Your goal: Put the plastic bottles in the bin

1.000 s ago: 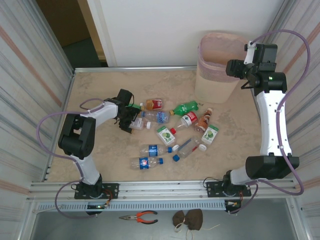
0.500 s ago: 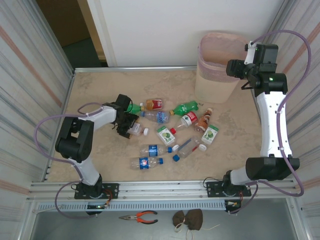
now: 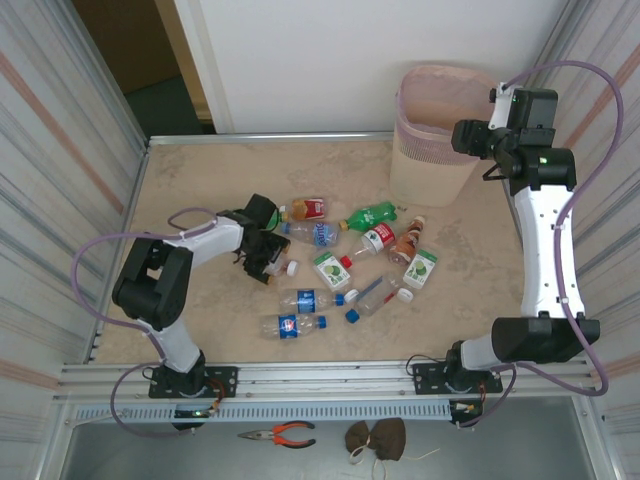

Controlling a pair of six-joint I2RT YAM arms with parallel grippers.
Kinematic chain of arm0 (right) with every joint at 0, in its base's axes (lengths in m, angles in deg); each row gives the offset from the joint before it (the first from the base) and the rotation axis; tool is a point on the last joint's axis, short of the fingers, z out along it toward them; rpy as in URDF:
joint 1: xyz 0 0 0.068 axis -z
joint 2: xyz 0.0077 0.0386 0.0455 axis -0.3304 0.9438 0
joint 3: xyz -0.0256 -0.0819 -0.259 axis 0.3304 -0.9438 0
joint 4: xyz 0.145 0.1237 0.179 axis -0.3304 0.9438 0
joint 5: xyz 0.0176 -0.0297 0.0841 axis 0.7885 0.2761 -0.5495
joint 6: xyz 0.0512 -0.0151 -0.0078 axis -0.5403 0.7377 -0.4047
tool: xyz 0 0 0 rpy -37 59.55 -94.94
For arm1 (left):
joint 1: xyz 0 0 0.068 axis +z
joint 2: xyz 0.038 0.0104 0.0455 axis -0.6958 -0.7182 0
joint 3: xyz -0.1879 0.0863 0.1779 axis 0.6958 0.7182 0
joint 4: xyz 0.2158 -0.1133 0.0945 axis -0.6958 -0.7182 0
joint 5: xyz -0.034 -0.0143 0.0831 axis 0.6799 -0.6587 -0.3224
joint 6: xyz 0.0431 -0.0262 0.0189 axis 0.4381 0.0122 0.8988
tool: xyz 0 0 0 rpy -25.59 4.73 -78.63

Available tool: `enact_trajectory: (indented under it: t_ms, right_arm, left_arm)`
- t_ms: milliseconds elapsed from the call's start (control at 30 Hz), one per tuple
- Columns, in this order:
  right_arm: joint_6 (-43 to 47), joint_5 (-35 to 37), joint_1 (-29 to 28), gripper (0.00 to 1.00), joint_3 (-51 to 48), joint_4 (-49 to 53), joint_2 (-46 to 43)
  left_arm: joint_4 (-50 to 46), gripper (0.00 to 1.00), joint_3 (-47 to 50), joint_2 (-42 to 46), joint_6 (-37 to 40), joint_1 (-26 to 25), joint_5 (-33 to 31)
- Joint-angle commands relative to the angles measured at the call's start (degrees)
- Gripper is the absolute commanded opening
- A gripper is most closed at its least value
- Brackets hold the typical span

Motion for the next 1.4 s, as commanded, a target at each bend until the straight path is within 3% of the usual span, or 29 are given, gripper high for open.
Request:
enact_trajectory:
  t_ms: [0,233,500,667,900,1033,1100,1367]
  right_arm:
    - [-1.0,-0.6,0.2,0.73,-0.7,-0.7,-1.7]
    - [-1.1,-0.7,0.2,0.72,-0.6,-0.7,-2.1]
    - [-1.7,-0.9,-0.2,0.71,-0.4,-0.5,-3.5]
    - [-3.1,-4.4,-0.7,0.71,-1.4,-0.9,-5.4]
    - [-8.1,-20.1,-1.1,0.71,-9.1,-9.3,-11.0]
    - [-11.1,-28.0,-3.1,0.71,-15.0,-16.9,-14.6]
    - [-12.1,-31.2,-5.0,0.71,-17.9,-20.9,-16.3]
    - [-12.0,-37.8,-15.4,0.73,-23.7,-31.1,-19.7]
  left_arm:
    - [-1.9,0.75,0.2,1.3,-1.4,-0.8,-0.5]
    - [-1.7,0.63,1.4,3.0,-1.8,-1.0,-1.5]
    - [-3.3,0.56,1.2,10.7,2.9,-1.0,-5.3]
    - [0.7,0.53,0.3,16.7,14.2,-1.2,-7.2]
    - [12.8,0.47,1.9,26.2,34.1,-1.5,-5.8]
    - [17.8,0.44,2.1,30.2,44.2,-1.6,-1.0]
    - [21.4,0.44,2.1,31.8,49.7,-1.5,4.6]
    - [36.1,0.43,2.4,34.6,61.5,-1.7,22.1]
